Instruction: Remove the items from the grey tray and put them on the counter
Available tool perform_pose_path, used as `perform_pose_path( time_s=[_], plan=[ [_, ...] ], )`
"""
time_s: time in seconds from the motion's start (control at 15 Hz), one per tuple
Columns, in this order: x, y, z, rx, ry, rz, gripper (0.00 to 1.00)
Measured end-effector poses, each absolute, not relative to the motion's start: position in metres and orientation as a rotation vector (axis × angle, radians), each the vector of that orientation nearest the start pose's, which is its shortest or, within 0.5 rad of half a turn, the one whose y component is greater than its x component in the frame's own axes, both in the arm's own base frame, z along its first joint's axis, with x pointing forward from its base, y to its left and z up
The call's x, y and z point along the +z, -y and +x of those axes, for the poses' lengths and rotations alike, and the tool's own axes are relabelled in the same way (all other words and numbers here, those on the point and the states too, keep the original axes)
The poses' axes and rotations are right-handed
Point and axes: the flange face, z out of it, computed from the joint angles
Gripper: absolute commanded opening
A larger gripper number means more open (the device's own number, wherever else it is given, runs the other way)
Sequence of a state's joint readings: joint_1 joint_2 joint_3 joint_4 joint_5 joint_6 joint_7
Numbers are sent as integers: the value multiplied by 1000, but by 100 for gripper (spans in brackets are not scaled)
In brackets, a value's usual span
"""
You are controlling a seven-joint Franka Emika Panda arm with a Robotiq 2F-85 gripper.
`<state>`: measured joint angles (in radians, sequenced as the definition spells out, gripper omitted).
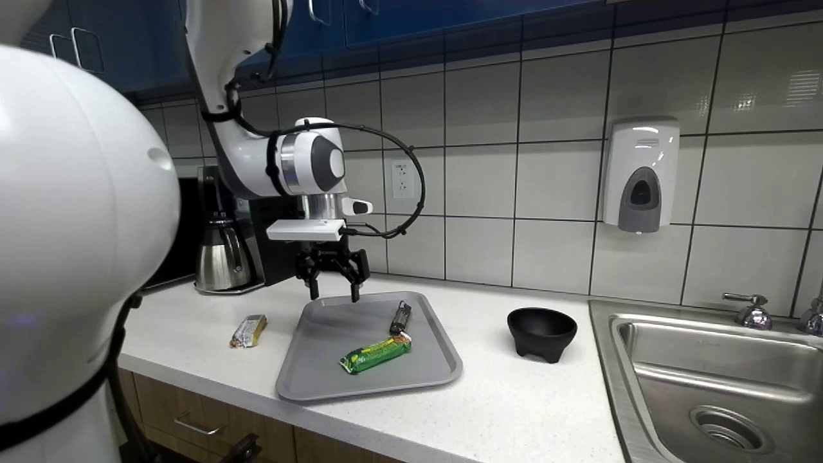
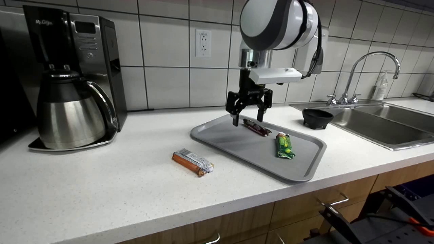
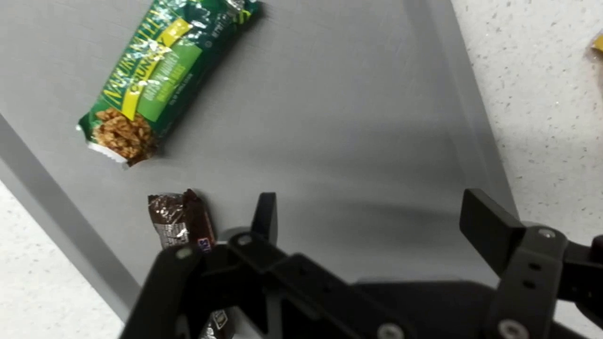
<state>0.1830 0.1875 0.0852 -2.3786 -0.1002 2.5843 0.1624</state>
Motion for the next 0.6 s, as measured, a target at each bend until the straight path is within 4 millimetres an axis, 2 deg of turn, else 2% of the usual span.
perform_pose_path(
  time_s=[0.6],
  plan=[
    [235,-71,503,-21,216,-3201,100]
  ],
)
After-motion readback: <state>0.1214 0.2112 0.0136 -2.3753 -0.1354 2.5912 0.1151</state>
